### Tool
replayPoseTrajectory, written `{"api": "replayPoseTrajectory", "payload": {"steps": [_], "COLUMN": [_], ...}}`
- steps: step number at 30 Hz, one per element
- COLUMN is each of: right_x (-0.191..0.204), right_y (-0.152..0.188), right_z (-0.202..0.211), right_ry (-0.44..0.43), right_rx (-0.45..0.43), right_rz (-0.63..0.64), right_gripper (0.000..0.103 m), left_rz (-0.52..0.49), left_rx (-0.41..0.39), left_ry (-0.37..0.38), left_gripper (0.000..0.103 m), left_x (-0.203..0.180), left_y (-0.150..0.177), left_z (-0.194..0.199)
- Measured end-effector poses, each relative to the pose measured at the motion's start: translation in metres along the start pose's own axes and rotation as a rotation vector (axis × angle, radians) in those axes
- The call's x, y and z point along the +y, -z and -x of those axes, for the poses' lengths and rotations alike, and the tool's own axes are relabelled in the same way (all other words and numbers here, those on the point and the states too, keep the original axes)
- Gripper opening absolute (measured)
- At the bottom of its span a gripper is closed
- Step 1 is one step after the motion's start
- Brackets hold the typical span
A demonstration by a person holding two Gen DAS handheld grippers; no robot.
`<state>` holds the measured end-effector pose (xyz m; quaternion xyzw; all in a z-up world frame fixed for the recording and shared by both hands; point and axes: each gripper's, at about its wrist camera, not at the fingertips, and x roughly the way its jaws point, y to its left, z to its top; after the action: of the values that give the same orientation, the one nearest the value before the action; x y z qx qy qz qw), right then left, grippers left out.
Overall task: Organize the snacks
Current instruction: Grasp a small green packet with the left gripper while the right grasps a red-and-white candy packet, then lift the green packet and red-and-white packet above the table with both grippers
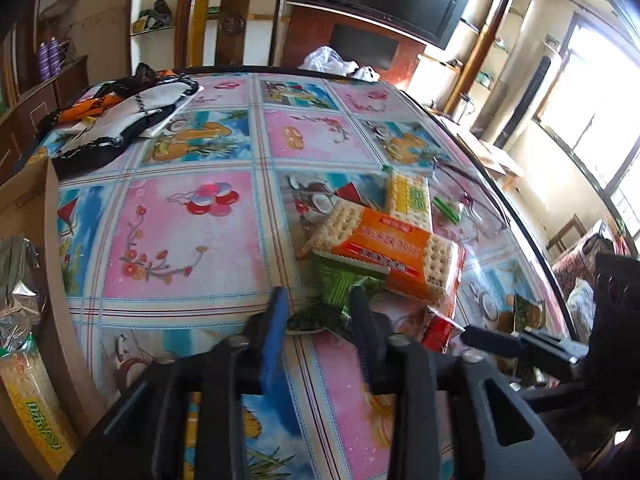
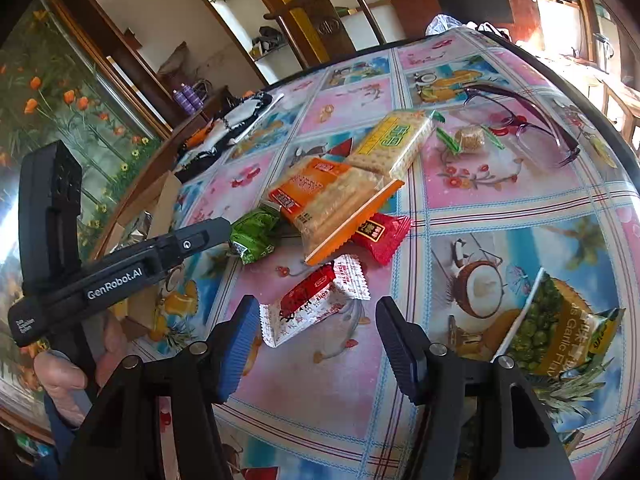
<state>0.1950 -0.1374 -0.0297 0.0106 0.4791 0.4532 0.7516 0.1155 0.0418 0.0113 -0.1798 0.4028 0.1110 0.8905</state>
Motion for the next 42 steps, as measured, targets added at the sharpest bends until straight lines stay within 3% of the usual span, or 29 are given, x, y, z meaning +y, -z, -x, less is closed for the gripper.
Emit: {"api": "replayPoseTrajectory", "payload": {"steps": [5, 9, 11, 14, 18, 23, 25, 26, 31, 38, 42], "right_x": [0.030, 0.043, 0.041, 0.031, 0.025, 0.029, 0.027, 0.026, 0.027, 0.028, 0.036], "right_y": [-0.004, -0.004, -0.004, -0.005, -0.007, -0.007, -0.007, -0.008, -0.007, -0.007, -0.006], "right_z": [-0.024, -0.036, -0.036, -0.029, -0.022, -0.015, -0.014, -0.014, -0.011, -0.009, 0.004], "right_ry": [0.124, 0.224, 0.255, 0.220, 0.191, 0.186, 0.189, 0.189, 0.173, 0.119, 0.078], "right_rx": [0.032, 0.018, 0.011, 0.010, 0.000, -0.019, -0.018, -0.017, -0.023, -0.022, -0.083], "right_rz": [0.144, 0.241, 0.263, 0.224, 0.187, 0.183, 0.175, 0.171, 0.170, 0.164, 0.188], "right_gripper": [0.061, 0.043, 0.026, 0.024, 0.024, 0.024, 0.024, 0.024, 0.024, 0.024, 0.024], "left_rz": [0.040, 0.034, 0.024, -0.003, -0.063, -0.105, -0.112, -0.110, -0.132, -0.075, -0.049], "left_rx": [-0.021, -0.012, -0.013, -0.016, 0.010, 0.071, 0.071, 0.076, 0.048, -0.028, -0.072], "left_ry": [0.012, 0.009, 0.010, 0.007, -0.031, -0.027, -0.050, -0.054, -0.104, -0.079, -0.081], "left_gripper": [0.045, 0.050, 0.055, 0.061, 0.062, 0.062, 0.055, 0.044, 0.038, 0.035, 0.033], "left_x": [0.011, 0.009, 0.006, 0.001, -0.009, -0.017, -0.019, -0.019, -0.023, -0.010, -0.006], "left_y": [-0.003, -0.002, -0.002, -0.001, 0.002, 0.008, 0.010, 0.011, 0.015, 0.008, 0.005], "left_z": [0.006, 0.004, 0.003, 0.002, -0.010, -0.031, -0.037, -0.040, -0.038, -0.010, 0.001]}}
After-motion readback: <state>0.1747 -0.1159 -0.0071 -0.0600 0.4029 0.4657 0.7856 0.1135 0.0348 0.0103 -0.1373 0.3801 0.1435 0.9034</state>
